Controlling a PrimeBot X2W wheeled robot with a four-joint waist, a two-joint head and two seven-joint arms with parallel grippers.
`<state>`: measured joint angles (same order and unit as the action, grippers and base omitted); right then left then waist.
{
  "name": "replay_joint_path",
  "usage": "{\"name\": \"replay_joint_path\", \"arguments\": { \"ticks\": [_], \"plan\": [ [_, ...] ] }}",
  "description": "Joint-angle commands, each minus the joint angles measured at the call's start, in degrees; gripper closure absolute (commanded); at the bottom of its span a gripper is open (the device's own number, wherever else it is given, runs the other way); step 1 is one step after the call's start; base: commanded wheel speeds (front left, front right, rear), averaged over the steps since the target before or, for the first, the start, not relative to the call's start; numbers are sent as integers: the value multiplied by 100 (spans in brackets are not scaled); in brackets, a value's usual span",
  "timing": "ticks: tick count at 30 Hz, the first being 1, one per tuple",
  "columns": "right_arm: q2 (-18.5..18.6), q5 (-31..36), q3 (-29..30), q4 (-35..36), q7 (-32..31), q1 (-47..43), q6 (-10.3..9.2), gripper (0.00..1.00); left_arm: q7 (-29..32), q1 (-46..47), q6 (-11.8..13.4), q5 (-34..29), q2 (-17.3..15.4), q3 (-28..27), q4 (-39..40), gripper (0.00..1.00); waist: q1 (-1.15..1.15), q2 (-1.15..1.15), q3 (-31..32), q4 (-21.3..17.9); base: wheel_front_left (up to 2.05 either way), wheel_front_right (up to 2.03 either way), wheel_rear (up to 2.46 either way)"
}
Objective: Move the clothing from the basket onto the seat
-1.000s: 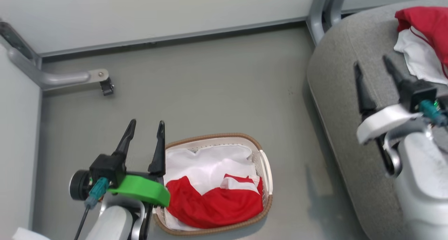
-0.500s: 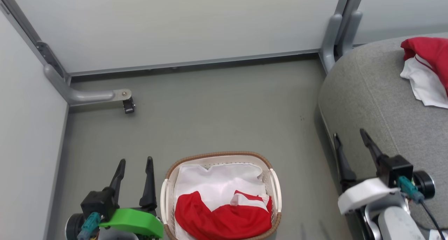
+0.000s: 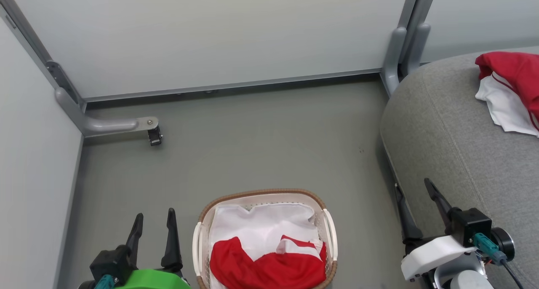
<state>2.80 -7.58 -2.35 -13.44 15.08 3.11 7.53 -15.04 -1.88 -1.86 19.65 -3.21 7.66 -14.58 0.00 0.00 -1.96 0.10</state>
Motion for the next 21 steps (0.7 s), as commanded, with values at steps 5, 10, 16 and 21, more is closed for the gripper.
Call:
{"name": "replay_joint_path", "arguments": {
  "ticks": [5, 10, 16, 21],
  "plan": [
    [19, 33, -10, -61, 13, -43, -8, 0, -21, -74, -61, -107, 13, -55, 6, 0, 0, 0, 24, 19, 0, 0, 0],
    [19, -2, -32, -83, 13, -13, -8, 0, -21, -62, -108, -124, 25, -86, -9, 0, 0, 0, 21, 18, 0, 0, 0],
    [18, -40, -44, -90, 14, 6, -8, 0, -21, -25, -125, -134, 28, -96, -24, 0, 0, 0, 14, 15, 0, 0, 0],
    [18, -49, -31, -71, 14, 26, -8, 0, -21, 1, -109, -104, 28, -70, -20, 0, 0, 0, -16, 9, 0, 0, 0]
  ]
}}
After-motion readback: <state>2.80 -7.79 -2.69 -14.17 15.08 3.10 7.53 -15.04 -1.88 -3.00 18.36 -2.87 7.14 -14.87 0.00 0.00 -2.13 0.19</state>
